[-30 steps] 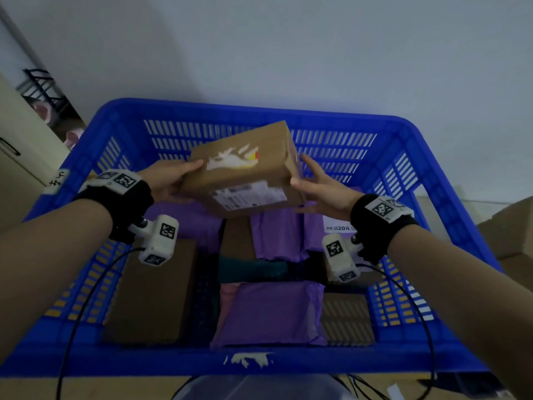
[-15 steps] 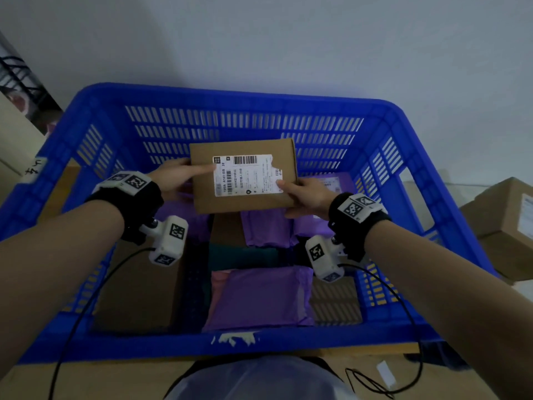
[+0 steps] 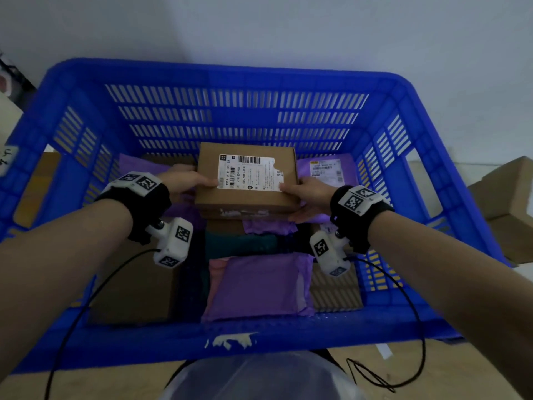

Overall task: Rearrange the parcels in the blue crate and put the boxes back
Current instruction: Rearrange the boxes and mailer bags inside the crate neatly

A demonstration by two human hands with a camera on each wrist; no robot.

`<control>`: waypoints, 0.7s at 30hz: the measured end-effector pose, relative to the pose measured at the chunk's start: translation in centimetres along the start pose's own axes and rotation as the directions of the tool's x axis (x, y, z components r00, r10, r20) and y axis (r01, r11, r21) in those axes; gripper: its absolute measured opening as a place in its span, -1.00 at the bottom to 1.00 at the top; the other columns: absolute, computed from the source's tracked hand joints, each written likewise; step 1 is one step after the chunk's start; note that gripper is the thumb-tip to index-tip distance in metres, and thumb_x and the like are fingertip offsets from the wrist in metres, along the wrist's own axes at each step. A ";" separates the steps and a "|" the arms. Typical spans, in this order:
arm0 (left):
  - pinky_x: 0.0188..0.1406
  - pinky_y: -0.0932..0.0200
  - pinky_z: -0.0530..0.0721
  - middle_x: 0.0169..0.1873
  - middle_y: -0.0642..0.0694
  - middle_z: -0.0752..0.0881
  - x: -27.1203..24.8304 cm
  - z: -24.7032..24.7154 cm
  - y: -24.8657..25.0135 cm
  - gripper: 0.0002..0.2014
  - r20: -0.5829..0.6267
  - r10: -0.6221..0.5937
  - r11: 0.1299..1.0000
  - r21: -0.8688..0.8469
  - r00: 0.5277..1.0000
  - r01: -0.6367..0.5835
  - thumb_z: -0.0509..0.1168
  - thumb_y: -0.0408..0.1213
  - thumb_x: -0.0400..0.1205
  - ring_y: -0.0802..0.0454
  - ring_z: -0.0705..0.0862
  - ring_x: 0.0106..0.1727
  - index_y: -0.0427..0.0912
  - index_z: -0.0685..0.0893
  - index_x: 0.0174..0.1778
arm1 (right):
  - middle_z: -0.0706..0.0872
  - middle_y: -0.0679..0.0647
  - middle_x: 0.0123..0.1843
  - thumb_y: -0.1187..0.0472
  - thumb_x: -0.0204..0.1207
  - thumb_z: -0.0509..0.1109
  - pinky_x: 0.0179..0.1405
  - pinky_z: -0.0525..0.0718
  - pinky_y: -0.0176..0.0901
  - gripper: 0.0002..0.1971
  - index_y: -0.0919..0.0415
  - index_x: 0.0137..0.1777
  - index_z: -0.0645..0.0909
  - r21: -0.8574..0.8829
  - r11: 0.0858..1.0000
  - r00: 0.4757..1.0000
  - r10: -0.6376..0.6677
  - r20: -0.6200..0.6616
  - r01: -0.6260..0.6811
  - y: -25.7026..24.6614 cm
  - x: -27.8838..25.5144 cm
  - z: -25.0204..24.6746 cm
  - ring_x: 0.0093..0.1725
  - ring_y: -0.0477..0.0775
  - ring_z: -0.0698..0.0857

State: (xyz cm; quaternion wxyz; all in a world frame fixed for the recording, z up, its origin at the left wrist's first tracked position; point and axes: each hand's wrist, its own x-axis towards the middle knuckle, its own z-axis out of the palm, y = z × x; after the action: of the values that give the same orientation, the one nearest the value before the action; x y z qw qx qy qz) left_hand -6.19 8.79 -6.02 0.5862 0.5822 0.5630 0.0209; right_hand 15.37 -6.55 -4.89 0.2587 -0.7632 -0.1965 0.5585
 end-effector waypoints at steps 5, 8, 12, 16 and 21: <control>0.31 -0.07 0.63 0.35 -0.07 0.61 -0.2 -1.1 0.1 0.10 0.039 0.031 0.945 0.325 0.999 -0.042 0.62 0.15 0.01 -0.09 0.61 0.31 -0.19 0.47 0.49 | 0.69 0.28 0.12 -0.01 0.56 0.36 -0.23 0.74 0.01 -0.61 0.34 0.14 0.60 -0.263 0.962 0.994 -0.088 -0.065 0.068 -0.4 -0.3 -1.4 -0.31 0.13 0.69; 0.10 -0.02 0.72 0.23 -0.08 0.71 -0.4 -2.0 0.0 0.07 0.123 -0.050 0.918 0.396 0.991 -0.003 0.66 0.22 -0.12 -0.05 0.70 0.17 -0.12 0.59 0.35 | 0.70 0.30 -0.18 -0.07 0.59 0.30 -0.54 0.70 -0.16 -0.58 0.36 -0.12 0.54 -0.442 0.895 0.998 0.061 -0.030 -0.068 -0.7 -1.4 -2.5 -0.46 0.16 0.68; -0.40 0.24 0.65 -0.12 -0.12 0.81 -1.6 -2.3 -0.1 -0.17 0.153 -0.132 0.800 0.599 0.979 0.015 0.55 0.23 0.02 0.03 0.73 -0.24 -0.24 0.73 0.12 | 0.75 0.18 -0.26 0.10 0.60 0.34 -0.45 0.70 -0.26 -0.75 0.34 -0.02 0.61 -0.679 0.731 0.981 0.078 0.177 0.065 -0.1 -2.8 -2.9 -0.48 0.01 0.70; -0.18 0.18 0.73 -0.08 -0.07 0.85 -2.3 -1.5 -1.1 -0.03 0.307 -0.301 0.750 0.661 0.903 0.026 0.56 0.35 -0.22 0.03 0.79 -0.10 -0.16 0.74 0.06 | 0.72 0.09 0.11 0.21 0.36 0.59 0.02 0.65 -0.12 -0.48 0.12 0.33 0.55 -0.740 0.586 0.899 0.044 0.435 0.330 1.2 -3.0 -1.9 0.02 0.02 0.68; -0.14 0.22 0.74 0.02 -0.10 0.80 -2.7 1.5 -1.8 -0.50 0.376 -0.351 0.757 0.653 0.858 0.023 0.47 0.02 0.38 -0.02 0.75 0.04 -0.22 0.72 0.14 | 0.44 0.17 0.52 0.24 0.33 0.60 0.49 0.42 -0.04 -0.24 0.20 0.54 0.39 -0.803 0.271 0.802 0.146 0.579 0.531 5.5 -1.8 0.8 0.54 0.18 0.39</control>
State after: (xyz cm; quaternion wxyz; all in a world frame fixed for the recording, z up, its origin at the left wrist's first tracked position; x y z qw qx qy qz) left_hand -7.28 5.36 -6.01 0.4771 0.6685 0.4323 -0.3723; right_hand 14.11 -11.78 -7.13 -0.2419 -0.5346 -0.6484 0.4850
